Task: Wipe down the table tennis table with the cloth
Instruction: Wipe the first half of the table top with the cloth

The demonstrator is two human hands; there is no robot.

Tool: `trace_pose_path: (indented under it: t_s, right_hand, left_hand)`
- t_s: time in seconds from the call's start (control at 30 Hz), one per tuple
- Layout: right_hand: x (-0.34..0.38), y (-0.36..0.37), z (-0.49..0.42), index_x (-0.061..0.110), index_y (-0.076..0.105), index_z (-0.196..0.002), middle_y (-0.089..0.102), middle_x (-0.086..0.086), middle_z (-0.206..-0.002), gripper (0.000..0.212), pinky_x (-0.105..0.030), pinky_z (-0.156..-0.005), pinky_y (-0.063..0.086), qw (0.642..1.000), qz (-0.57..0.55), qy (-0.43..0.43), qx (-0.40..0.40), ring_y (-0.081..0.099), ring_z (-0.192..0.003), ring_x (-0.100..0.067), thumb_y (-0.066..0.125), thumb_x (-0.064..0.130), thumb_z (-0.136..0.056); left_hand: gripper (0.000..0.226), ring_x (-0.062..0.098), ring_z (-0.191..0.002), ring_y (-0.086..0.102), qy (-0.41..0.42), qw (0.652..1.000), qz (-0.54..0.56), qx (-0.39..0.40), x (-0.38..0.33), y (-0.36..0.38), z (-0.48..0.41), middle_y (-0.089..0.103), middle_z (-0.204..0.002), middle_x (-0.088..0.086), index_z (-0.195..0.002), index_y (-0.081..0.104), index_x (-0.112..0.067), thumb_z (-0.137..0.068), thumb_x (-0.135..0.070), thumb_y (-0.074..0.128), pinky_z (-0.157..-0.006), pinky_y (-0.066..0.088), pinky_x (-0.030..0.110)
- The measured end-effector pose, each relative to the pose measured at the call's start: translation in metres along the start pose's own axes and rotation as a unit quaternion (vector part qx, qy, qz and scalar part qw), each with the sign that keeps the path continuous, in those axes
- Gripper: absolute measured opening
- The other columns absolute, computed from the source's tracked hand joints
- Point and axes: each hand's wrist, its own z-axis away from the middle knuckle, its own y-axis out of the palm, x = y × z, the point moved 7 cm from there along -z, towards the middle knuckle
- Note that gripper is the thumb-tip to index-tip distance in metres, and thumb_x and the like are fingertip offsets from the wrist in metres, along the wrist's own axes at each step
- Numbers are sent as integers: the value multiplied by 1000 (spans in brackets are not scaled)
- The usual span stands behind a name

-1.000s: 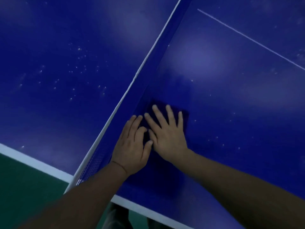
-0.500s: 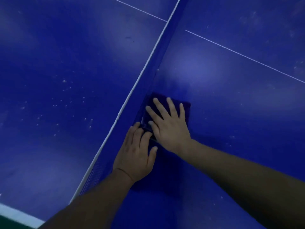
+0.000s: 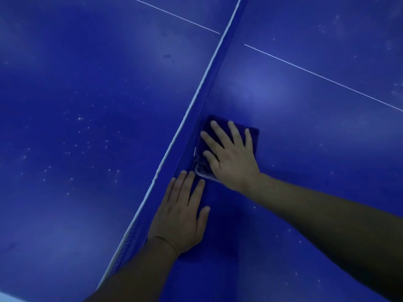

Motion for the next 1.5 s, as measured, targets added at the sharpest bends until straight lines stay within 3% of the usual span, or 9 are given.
trace_pose_path:
  t_s: [0.1, 0.23, 0.5, 0.67, 0.8, 0.93, 1.13, 1.33, 1.5]
  right_hand:
    - [-24, -21, -59, 34, 45, -149, 24, 6, -166, 63, -72, -114, 15, 999, 37, -27, -6, 17, -152, -34, 25, 64, -97]
    - [-65, -33, -117, 38, 22, -159, 6, 8, -170, 56, -68, -118, 4, 988, -18, 153, -7, 3, -155, -33, 23, 55, -105]
    - [-18, -10, -15, 41, 29, -156, 13, 10, -168, 57, -65, -119, 8, 1000, 17, -6, 12, 11, -154, -32, 28, 61, -102]
    - [-103, -41, -143, 43, 21, -158, 5, 13, -169, 55, -65, -120, 4, 991, -19, 135, 2, 4, -155, -30, 21, 58, -105]
    - [-88, -30, -118, 40, 23, -158, 11, 10, -169, 58, -65, -119, 4, 993, -13, 116, -36, 8, -154, -32, 15, 56, -103]
    - [-95, -25, -111, 42, 29, -155, 17, 10, -167, 58, -66, -117, 6, 997, 0, 73, -9, 14, -152, -33, 16, 58, -101]
    - [-142, -44, -214, 43, 17, -158, 2, 11, -169, 56, -69, -117, -2, 985, -41, 167, -1, -2, -154, -36, 19, 58, -104]
    - [-111, -29, -136, 45, 26, -155, 11, 13, -168, 61, -65, -118, 0, 999, -17, 39, 6, 7, -154, -32, 13, 62, -98]
    - [-150, -44, -205, 45, 20, -157, 2, 12, -169, 57, -70, -116, -2, 984, -49, 169, 4, -2, -154, -36, 21, 60, -102]
  left_hand:
    - [62, 30, -153, 18, 4, 1000, -3, 5, 0, 0, -1, 29, -161, 16, -152, 39, -8, -104, -47, 26, -121, 15, 47]
    - [60, 29, -152, 20, -5, 1000, 11, 1, 1, -3, -3, 31, -160, 15, -151, 40, -8, -103, -44, 30, -122, 14, 46]
    - [62, 30, -151, 22, -7, 996, 84, -3, 1, -8, -23, 30, -160, 15, -151, 38, -7, -103, -45, 31, -120, 27, 47]
    - [70, 25, -154, 3, -11, 998, 60, -15, 2, -18, -100, 13, -167, 12, -156, 26, -8, -102, -51, 20, -125, 7, 38]
    - [74, 22, -154, -6, -7, 1000, 15, 16, -5, -17, -151, 4, -168, 11, -159, 16, -10, -100, -54, 10, -125, -5, 36]
    - [67, 27, -154, 6, 7, 1000, 4, 11, -7, -15, -154, 20, -163, 13, -154, 30, -12, -102, -52, 21, -126, 4, 42]
    - [64, 26, -155, -1, 28, 999, -15, 18, -6, -9, -157, 7, -167, 13, -159, 21, -27, -101, -54, 25, -125, 10, 49]
    - [62, 26, -155, -2, 23, 999, -26, 20, -6, -9, -160, 8, -167, 12, -158, 24, -28, -102, -54, 22, -125, 10, 50]
    - [61, 26, -155, -1, 27, 999, -15, 20, -5, -9, -159, 9, -167, 12, -158, 27, -28, -102, -52, 24, -125, 11, 51]
